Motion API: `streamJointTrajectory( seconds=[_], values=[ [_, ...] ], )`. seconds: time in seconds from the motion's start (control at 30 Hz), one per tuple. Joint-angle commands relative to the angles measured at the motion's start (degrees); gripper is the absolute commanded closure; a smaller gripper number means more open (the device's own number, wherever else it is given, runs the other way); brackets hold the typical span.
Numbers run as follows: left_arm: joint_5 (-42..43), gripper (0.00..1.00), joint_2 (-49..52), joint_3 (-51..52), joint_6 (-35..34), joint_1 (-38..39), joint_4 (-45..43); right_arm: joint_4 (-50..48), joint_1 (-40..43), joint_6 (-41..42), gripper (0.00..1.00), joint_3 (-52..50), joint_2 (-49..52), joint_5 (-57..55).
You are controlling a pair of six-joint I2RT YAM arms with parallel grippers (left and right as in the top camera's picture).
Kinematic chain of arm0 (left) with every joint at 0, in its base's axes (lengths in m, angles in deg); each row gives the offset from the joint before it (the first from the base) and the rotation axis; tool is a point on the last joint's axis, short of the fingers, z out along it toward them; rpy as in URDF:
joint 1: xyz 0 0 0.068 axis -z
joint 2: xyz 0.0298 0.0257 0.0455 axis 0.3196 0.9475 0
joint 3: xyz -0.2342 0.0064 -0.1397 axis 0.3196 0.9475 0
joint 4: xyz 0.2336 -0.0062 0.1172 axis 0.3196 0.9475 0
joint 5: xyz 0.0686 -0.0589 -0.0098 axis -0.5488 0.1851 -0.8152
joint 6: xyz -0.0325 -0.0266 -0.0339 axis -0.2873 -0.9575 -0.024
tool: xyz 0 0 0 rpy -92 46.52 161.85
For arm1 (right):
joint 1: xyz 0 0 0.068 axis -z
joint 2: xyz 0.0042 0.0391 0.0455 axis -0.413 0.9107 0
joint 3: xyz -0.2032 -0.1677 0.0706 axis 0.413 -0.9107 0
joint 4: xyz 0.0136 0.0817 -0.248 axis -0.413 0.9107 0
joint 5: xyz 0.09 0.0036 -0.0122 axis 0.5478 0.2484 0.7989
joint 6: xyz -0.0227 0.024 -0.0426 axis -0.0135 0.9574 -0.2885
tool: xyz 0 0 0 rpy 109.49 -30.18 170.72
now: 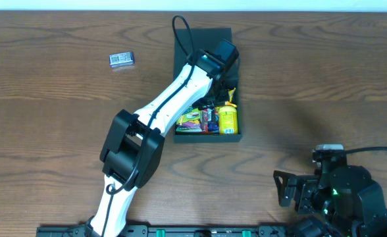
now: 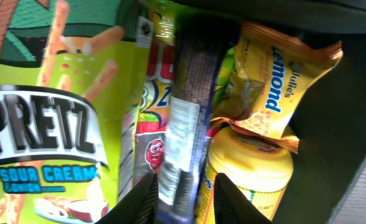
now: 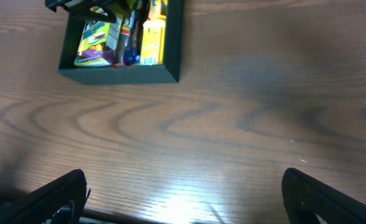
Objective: Pack container
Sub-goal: 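Carry the blue bar into the box and release it, then move the left gripper to the small blue-white tin and grasp it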
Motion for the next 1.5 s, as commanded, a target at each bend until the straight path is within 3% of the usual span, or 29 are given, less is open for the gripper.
streamJointTrajectory(
  seconds=[0.0, 0.13, 0.27, 0.43, 0.6, 0.63, 0.7, 0.8, 0.87, 1.2, 1.47],
  values=[
    [-0.3, 0.70, 0.4, 0.2, -0.2, -1.5, 1.0, 0.1, 0.3, -0.7, 0.01, 0.5, -0.1, -0.2],
    [-0.3, 0.71, -0.6, -0.9, 1.5, -3.8, 1.0, 0.1, 0.3, -0.7, 0.01, 0.5, -0.1, -0.2],
    [-6.6, 0.70, -3.0, -2.2, 2.9, -6.8, 1.4, 0.1, 0.3, -0.7, 0.01, 0.5, -0.1, -0.2],
    [-13.9, 0.59, -6.3, -2.2, 2.9, -12.5, 1.2, 0.1, 0.3, -0.7, 0.01, 0.5, -0.1, -0.2],
    [-13.9, 0.55, -6.4, -2.2, -5.6, -21.2, 0.7, 0.1, 0.3, -0.7, 0.01, 0.5, -0.1, -0.2],
    [-13.9, 0.51, -6.3, -2.2, -7.4, -22.6, 0.2, 0.1, 0.3, -0.7, 0.01, 0.5, -0.1, -0.2],
    [-13.9, 0.34, -6.3, -2.2, -11.6, -26.1, -1.6, 0.1, 0.3, -0.7, 0.01, 0.5, -0.1, -0.2],
    [-13.8, 0.21, -6.3, -2.2, -14.7, -29.9, -3.7, 0.1, 0.3, -0.7, 0.01, 0.5, -0.1, -0.2],
    [-13.4, 0.02, -6.3, -2.2, -15.3, -31.5, -4.3, 0.1, 0.3, -0.7, 0.01, 0.5, -0.1, -0.2],
    [-12.1, 0.05, -6.3, -2.2, -15.3, -34.0, -6.8, 0.1, 0.3, -0.7, 0.01, 0.5, -0.1, -0.2],
    [-9.5, 0.04, -5.9, -2.2, -25.7, -33.9, -8.7, 0.1, 0.3, -0.7, 0.01, 0.5, -0.1, -0.2]
  ],
)
